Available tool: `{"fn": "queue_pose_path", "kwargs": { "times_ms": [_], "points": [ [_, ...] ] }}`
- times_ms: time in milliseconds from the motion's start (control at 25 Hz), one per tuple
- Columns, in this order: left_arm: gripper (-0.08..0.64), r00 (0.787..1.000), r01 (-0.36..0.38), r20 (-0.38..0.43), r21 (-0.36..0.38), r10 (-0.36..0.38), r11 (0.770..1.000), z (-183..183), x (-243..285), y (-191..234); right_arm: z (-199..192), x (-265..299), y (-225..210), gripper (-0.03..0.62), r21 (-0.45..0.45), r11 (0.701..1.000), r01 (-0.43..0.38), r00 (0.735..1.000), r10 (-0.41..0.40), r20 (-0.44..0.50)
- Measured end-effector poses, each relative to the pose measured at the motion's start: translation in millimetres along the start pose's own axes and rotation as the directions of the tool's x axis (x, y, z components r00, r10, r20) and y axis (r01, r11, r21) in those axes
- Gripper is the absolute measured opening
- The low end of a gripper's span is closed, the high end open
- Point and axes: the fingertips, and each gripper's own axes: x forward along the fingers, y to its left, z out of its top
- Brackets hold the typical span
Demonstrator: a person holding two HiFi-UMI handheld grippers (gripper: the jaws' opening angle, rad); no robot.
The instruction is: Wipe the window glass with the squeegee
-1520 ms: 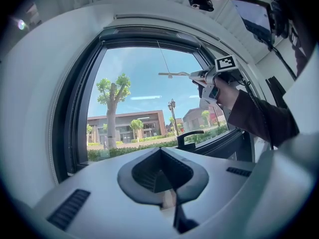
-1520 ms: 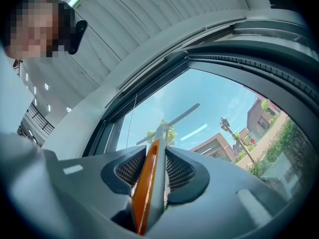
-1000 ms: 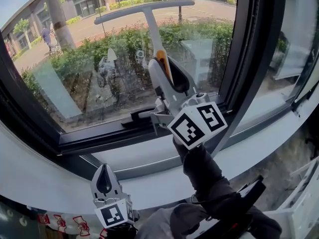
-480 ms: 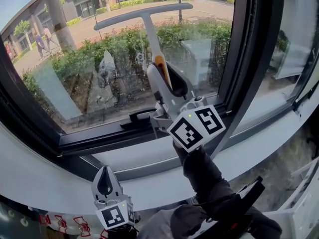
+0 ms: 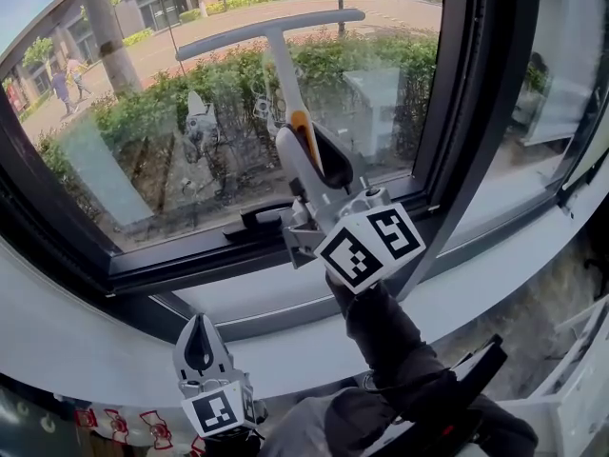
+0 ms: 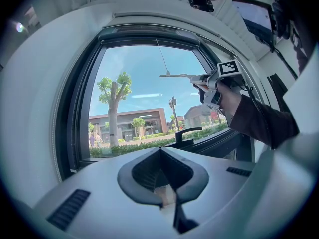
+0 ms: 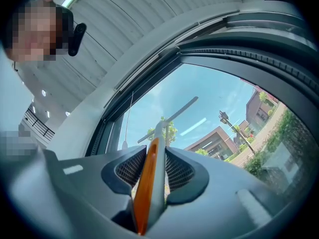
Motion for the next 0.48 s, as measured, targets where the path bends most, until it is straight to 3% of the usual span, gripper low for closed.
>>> {"fn": "queue_pose_path", "kwargs": {
  "times_ms": [480],
  "points": [
    [-0.002,1.0,0.003,-0.01,-0.006,-0.003,1.0,-1.3,-5.2,-4.7,-13.7,-17.7,-1.7,0.115,0.021,1.0,0.021,0.999,-0.021,-0.029]
  ]
}}
